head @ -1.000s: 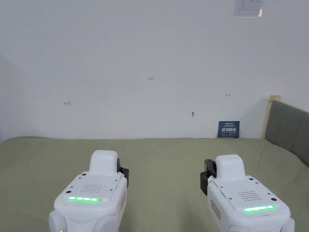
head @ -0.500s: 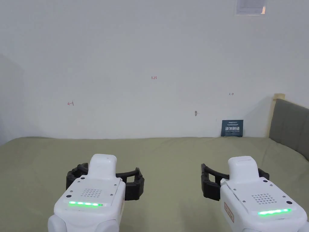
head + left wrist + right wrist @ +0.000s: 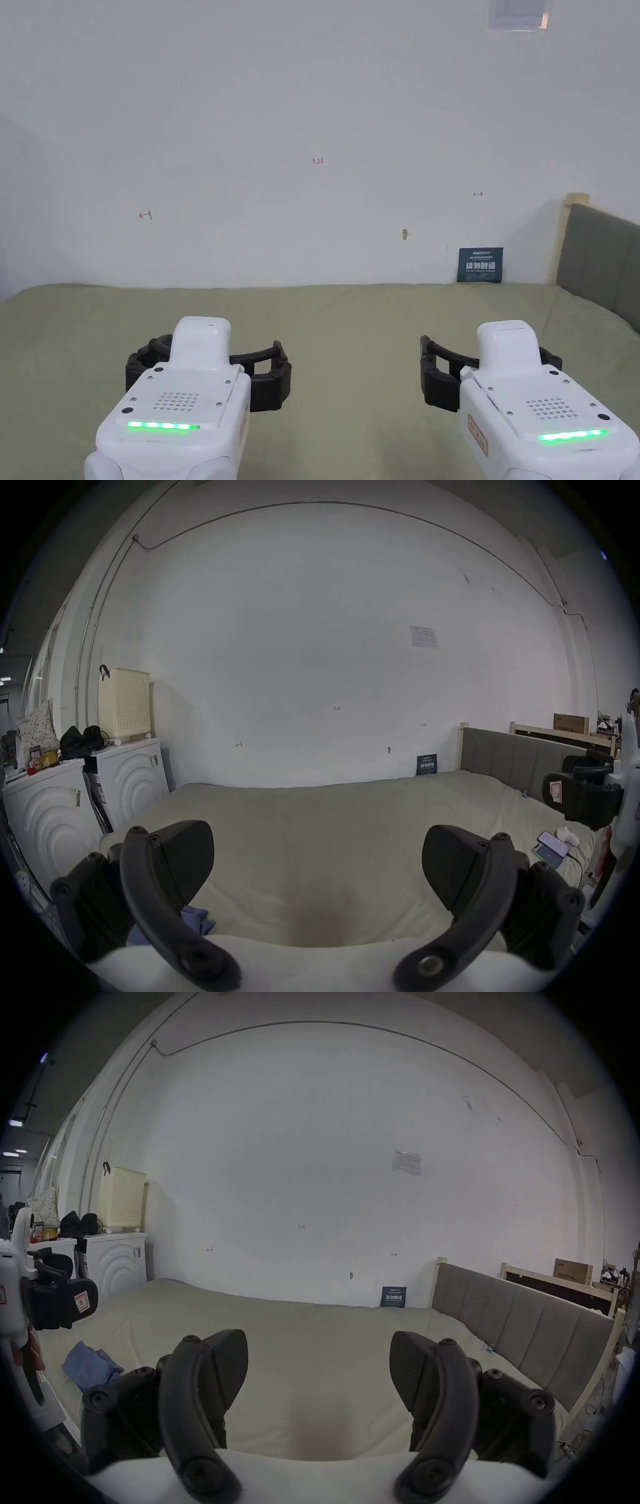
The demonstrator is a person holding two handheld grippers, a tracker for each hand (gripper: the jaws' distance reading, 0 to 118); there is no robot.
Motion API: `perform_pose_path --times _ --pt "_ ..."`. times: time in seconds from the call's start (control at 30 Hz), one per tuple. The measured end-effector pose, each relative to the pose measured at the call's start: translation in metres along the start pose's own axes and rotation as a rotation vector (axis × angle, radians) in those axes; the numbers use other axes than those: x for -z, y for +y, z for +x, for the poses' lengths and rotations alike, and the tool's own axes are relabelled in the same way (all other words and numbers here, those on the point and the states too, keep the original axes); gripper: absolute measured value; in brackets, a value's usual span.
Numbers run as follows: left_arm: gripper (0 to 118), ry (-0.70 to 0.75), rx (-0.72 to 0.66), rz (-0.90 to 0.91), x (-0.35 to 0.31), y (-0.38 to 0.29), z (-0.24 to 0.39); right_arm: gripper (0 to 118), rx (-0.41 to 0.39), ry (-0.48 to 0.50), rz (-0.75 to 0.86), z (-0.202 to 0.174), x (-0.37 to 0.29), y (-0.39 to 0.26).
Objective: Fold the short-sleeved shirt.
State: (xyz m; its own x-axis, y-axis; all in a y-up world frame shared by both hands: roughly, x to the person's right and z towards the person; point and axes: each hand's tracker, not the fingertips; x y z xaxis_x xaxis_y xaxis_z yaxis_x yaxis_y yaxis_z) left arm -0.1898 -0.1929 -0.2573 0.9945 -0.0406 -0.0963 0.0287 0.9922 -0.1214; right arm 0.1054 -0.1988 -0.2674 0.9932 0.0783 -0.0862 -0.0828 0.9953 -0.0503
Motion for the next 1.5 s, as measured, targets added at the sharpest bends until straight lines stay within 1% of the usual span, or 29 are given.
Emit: perform_pose_path --times 0.13,0.23,0.27,0.33,0.43,0.53,0.7,0.8,1.1,1.27,1.37,1.43,1.5 --pt "118 -0.038 -0.041 -0.032 0.001 0.006 -0.002 88 0.002 -0.003 0.001 0.000 -0.001 0.000" --pt "118 -0.027 -0.024 -0.056 0.000 0.012 0.003 88 0.003 -0.004 -0.002 0.000 -0.001 0.002" --pt "118 0.003 -0.013 -0.050 -0.001 0.013 0.005 88 0.006 -0.002 -0.002 0.001 -0.001 0.002" --pt "118 0.030 0.034 -0.042 -0.003 0.013 0.008 88 0.008 -0.002 -0.004 0.001 -0.001 0.003" --pt "118 -0.022 0.017 -0.007 -0.007 0.014 0.005 88 0.012 0.002 -0.006 0.003 0.000 0.002" --pt "118 -0.078 -0.056 -0.058 -0.005 0.018 0.001 88 0.014 0.000 -0.006 0.003 0.001 0.003" --pt "118 -0.082 -0.031 -0.084 -0.004 0.026 0.001 88 0.024 0.011 -0.004 0.004 -0.001 0.006" --pt "118 -0.096 -0.050 -0.079 -0.005 0.027 -0.001 88 0.012 0.004 -0.001 0.004 -0.001 0.008" --pt "118 -0.055 -0.025 -0.071 -0.008 0.032 0.001 88 0.011 0.007 -0.002 0.005 -0.003 0.009" --pt "118 -0.018 0.012 -0.067 -0.009 0.032 0.006 88 0.012 0.012 0.001 0.005 -0.004 0.011" --pt "118 -0.042 -0.017 -0.091 -0.007 0.033 0.004 88 0.012 0.014 0.004 0.005 -0.005 0.012" --pt "118 -0.029 -0.013 -0.095 -0.005 0.033 0.005 88 0.015 0.014 0.004 0.006 -0.004 0.011" --pt "118 0.018 0.047 -0.063 -0.007 0.029 0.008 88 0.022 0.020 0.006 0.007 -0.005 0.010"
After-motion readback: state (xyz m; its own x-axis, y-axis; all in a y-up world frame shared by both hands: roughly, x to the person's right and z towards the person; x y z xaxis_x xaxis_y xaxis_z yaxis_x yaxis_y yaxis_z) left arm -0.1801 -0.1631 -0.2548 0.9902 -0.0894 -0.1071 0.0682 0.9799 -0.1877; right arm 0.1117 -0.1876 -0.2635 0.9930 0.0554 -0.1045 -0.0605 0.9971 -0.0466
